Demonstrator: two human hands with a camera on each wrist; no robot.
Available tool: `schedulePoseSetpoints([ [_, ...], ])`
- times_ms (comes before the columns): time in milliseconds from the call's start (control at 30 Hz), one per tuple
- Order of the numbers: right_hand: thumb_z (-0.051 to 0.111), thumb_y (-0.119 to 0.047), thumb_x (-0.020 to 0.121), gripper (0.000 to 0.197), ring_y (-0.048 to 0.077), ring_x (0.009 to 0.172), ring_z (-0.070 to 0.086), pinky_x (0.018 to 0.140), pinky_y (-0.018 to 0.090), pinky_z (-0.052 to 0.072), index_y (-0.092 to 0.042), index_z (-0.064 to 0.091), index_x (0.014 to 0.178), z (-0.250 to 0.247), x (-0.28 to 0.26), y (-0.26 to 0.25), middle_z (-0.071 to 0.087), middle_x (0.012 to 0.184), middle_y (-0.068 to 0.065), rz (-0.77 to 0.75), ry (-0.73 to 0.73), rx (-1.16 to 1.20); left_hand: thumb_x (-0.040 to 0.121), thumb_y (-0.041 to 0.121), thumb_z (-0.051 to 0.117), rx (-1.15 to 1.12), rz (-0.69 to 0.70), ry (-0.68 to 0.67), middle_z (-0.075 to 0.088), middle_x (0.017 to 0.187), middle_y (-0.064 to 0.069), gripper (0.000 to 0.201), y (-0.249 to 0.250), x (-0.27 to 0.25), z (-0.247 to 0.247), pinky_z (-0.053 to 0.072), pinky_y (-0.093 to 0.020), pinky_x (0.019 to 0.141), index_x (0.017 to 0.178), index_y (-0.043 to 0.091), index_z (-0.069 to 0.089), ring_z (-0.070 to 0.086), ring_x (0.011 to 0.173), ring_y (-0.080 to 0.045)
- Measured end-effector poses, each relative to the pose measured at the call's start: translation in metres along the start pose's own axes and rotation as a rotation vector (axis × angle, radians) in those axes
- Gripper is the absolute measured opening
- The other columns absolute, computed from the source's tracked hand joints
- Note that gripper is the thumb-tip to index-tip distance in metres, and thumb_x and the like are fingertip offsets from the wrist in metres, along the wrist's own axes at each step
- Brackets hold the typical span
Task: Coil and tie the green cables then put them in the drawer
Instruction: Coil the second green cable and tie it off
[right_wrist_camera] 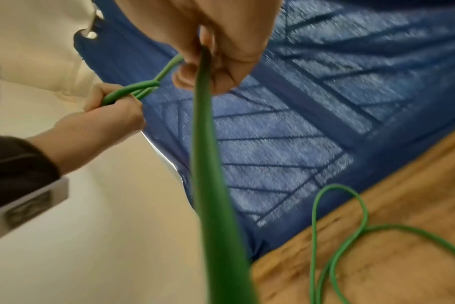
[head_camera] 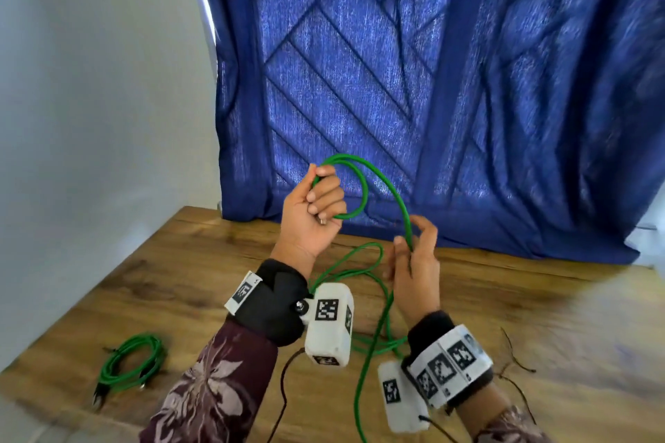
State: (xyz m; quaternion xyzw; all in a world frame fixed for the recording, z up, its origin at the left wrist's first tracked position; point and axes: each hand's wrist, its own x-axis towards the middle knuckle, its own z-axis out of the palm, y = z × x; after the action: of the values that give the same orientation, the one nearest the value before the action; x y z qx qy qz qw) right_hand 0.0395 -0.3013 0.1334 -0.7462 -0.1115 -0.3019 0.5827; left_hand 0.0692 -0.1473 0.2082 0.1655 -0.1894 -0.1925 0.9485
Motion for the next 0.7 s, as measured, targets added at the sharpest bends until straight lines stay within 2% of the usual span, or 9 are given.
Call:
schedulePoseSetpoints([
  [67, 0.042, -0.004, 0.095, 0.021, 0.007, 0.038, 0.04, 0.04, 0.017, 0.036, -0.024, 0.038, 0.099, 0.002, -0.017, -0.003, 0.049, 0.058, 0.001, 0.043, 0.044, 0.087, 0.096, 0.016, 0.042, 0.016, 0.04, 0.041, 0.052, 0.055, -0.006, 0.02, 0.008, 0.001, 0.003, 0.032, -0.022, 0.044, 0.087, 0.003, 0.054, 0.031, 0.044, -0.007],
  [167, 0.046, -0.015, 0.091, 0.014, 0.018, 0.059, 0.057, 0.059, 0.021, 0.044, -0.025, 0.047, 0.101, 0.003, -0.029, 0.001, 0.059, 0.076, 0.004, -0.028, 0.079, -0.016, 0.096, 0.017, 0.041, 0.055, 0.097, 0.095, 0.053, 0.055, -0.006, 0.022, 0.017, 0.001, 0.0, 0.034, -0.022, 0.045, 0.086, 0.003, 0.054, 0.039, 0.042, -0.01],
  [233, 0.047, -0.016, 0.088, 0.017, 0.022, 0.072, 0.058, 0.066, 0.024, 0.042, -0.013, 0.057, 0.102, 0.001, -0.03, 0.002, 0.061, 0.085, 0.003, -0.099, 0.06, -0.189, 0.095, 0.016, 0.045, 0.11, 0.118, 0.147, 0.055, 0.057, -0.006, 0.019, 0.018, -0.002, 0.002, 0.041, -0.022, 0.049, 0.085, 0.003, 0.056, 0.052, 0.048, -0.014],
  [333, 0.049, -0.012, 0.081, 0.036, 0.025, 0.067, 0.057, 0.056, 0.032, 0.044, -0.012, 0.061, 0.115, -0.003, -0.029, -0.006, 0.057, 0.096, 0.008, -0.153, -0.071, -0.48, 0.081, 0.013, 0.059, 0.126, 0.176, 0.247, 0.063, 0.058, 0.0, 0.014, 0.008, 0.0, 0.01, 0.056, -0.026, 0.056, 0.071, 0.006, 0.065, 0.066, 0.058, -0.014],
  [367, 0.048, -0.009, 0.078, 0.047, 0.028, 0.065, 0.059, 0.053, 0.034, 0.046, -0.015, 0.057, 0.124, -0.005, -0.031, -0.009, 0.055, 0.099, 0.009, -0.142, -0.155, -0.526, 0.083, 0.016, 0.056, 0.151, 0.222, 0.305, 0.068, 0.063, 0.0, 0.023, 0.008, 0.0, 0.012, 0.058, -0.027, 0.058, 0.064, 0.008, 0.067, 0.07, 0.063, -0.015],
  [433, 0.043, -0.009, 0.077, 0.064, 0.033, 0.069, 0.06, 0.057, 0.037, 0.047, -0.023, 0.041, 0.14, -0.007, -0.036, -0.011, 0.055, 0.102, 0.009, -0.096, -0.322, -0.525, 0.097, 0.022, 0.037, 0.17, 0.277, 0.257, 0.074, 0.079, -0.007, 0.05, 0.01, 0.001, 0.012, 0.059, -0.03, 0.065, 0.058, 0.011, 0.066, 0.073, 0.075, -0.018],
  [533, 0.035, -0.019, 0.083, 0.063, 0.027, 0.065, 0.058, 0.055, 0.033, 0.044, -0.026, 0.025, 0.144, -0.006, -0.048, -0.011, 0.053, 0.085, 0.002, -0.108, -0.349, -0.44, 0.101, 0.026, 0.024, 0.181, 0.315, 0.215, 0.073, 0.094, -0.013, 0.05, 0.013, 0.004, 0.01, 0.059, -0.036, 0.076, 0.067, 0.011, 0.057, 0.071, 0.089, -0.024],
  [600, 0.028, -0.023, 0.083, 0.06, 0.021, 0.057, 0.054, 0.048, 0.031, 0.044, -0.023, 0.033, 0.142, -0.004, -0.053, -0.014, 0.051, 0.081, -0.002, -0.142, -0.286, -0.428, 0.102, 0.027, 0.022, 0.204, 0.328, 0.198, 0.073, 0.098, -0.013, 0.041, 0.015, 0.004, 0.006, 0.056, -0.038, 0.084, 0.074, 0.012, 0.048, 0.069, 0.095, -0.024],
  [700, 0.031, -0.019, 0.082, 0.054, 0.02, 0.055, 0.056, 0.037, 0.031, 0.044, -0.02, 0.047, 0.133, -0.003, -0.053, -0.02, 0.057, 0.086, 0.0, -0.227, -0.323, -0.525, 0.099, 0.028, 0.026, 0.25, 0.328, 0.15, 0.07, 0.104, -0.016, 0.034, 0.015, 0.005, -0.001, 0.05, -0.042, 0.093, 0.076, 0.013, 0.045, 0.067, 0.102, -0.027],
])
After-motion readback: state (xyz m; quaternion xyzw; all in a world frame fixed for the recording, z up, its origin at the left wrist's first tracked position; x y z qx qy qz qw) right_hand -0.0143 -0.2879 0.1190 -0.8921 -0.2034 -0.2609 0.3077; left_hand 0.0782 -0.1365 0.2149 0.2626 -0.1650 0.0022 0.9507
